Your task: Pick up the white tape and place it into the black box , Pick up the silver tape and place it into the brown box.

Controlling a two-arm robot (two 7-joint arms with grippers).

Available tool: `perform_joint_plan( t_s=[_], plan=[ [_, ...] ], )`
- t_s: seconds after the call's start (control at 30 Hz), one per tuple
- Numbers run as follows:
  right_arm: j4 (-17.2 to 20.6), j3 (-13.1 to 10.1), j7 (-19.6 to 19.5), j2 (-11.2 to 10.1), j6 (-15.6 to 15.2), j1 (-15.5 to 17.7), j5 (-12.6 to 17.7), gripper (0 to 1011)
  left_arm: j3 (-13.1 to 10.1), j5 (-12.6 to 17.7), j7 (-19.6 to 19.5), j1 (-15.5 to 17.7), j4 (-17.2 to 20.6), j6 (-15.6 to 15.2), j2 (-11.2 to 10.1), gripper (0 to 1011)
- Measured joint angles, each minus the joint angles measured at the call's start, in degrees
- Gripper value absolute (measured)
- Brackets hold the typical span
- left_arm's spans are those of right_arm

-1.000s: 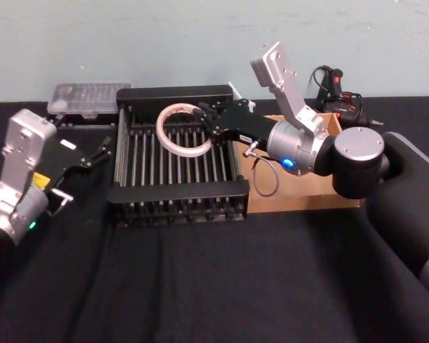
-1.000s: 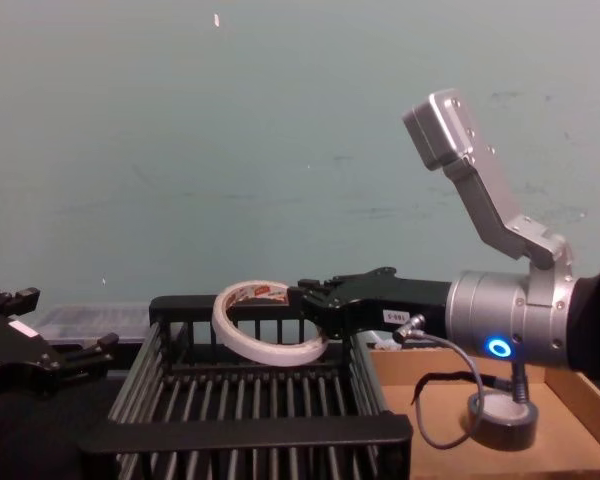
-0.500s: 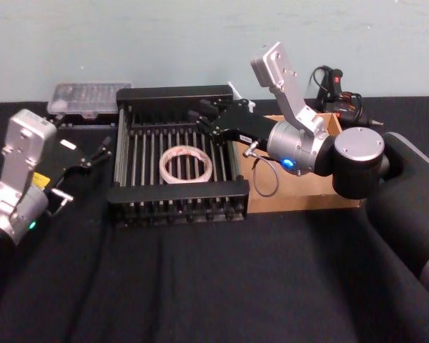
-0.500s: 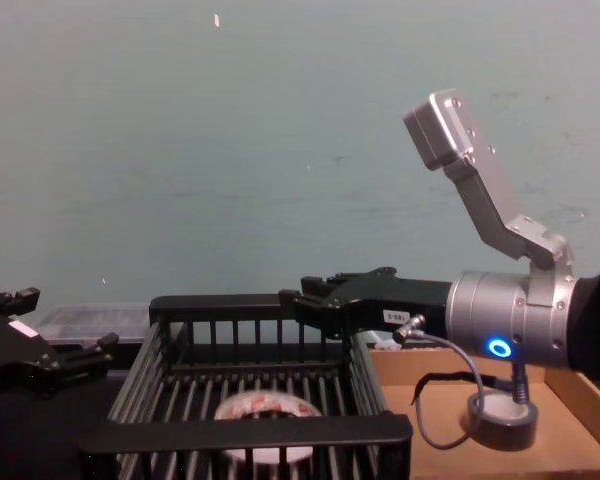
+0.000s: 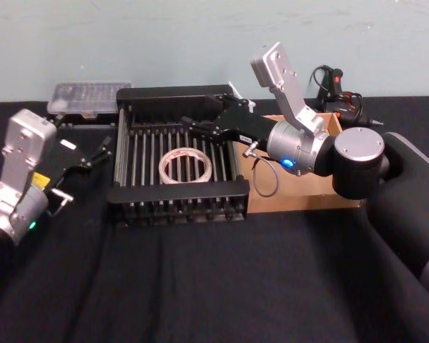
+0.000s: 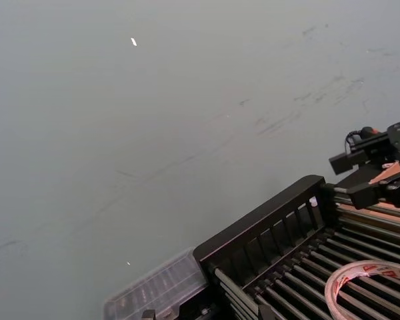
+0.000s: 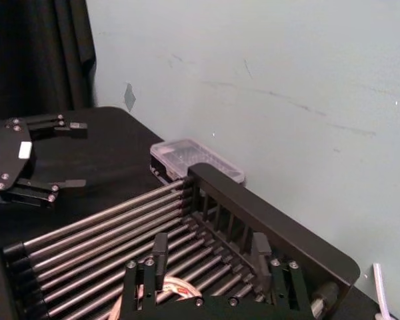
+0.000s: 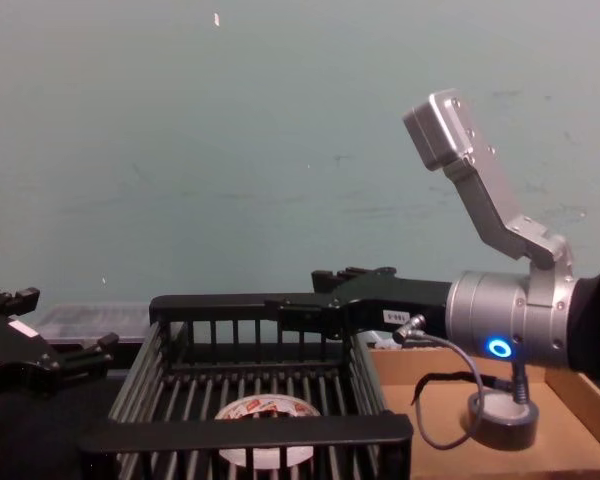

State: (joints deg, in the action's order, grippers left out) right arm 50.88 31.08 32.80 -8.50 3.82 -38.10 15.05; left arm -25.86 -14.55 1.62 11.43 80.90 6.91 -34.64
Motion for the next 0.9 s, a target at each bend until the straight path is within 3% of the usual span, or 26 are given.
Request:
perform_joint_plan(
  t_s=[0.13,0.33,0.73,0.9],
  plan=[
    [3.1,-0.5,-0.3,-0.9,-0.4,1.7,0.2,900,0.0,0.0,0.0,0.0,0.0,0.0,0.0,1001],
    [7.4,-1.3,-1.1,-2.2,-0.7,4.2,0.7,1002,0.0,0.0,0.0,0.0,0.0,0.0,0.0,1001],
    [20.6,-3.8,-6.9,-5.9,-1.3,13.9,1.0,1002,0.0,0.0,0.0,0.0,0.0,0.0,0.0,1001],
    [27.7,-6.4,-11.2,-7.6,-0.6,20.9,0.5,1002,0.0,0.0,0.0,0.0,0.0,0.0,0.0,1001]
  ],
)
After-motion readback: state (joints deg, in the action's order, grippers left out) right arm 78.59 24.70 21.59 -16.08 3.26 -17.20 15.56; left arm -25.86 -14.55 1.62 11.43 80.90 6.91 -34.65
